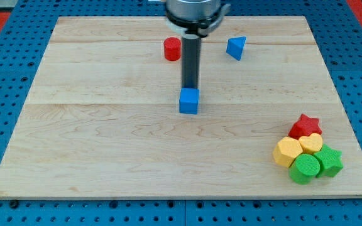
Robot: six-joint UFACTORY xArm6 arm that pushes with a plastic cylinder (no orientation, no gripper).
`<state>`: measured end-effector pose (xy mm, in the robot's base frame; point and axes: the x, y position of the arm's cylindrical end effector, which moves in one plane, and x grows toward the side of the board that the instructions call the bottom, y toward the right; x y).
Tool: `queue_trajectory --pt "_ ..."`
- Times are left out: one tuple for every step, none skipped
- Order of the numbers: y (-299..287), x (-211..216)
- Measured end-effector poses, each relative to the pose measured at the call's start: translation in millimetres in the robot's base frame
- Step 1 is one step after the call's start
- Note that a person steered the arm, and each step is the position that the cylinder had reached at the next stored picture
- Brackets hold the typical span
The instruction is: Slide the blue cube towards bottom center
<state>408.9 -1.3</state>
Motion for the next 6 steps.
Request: queue_trajectory --pt "-36 1" --pt "-37 14" --pt "-9 14" --pt "20 15" --pt "39 25" --pt "50 35"
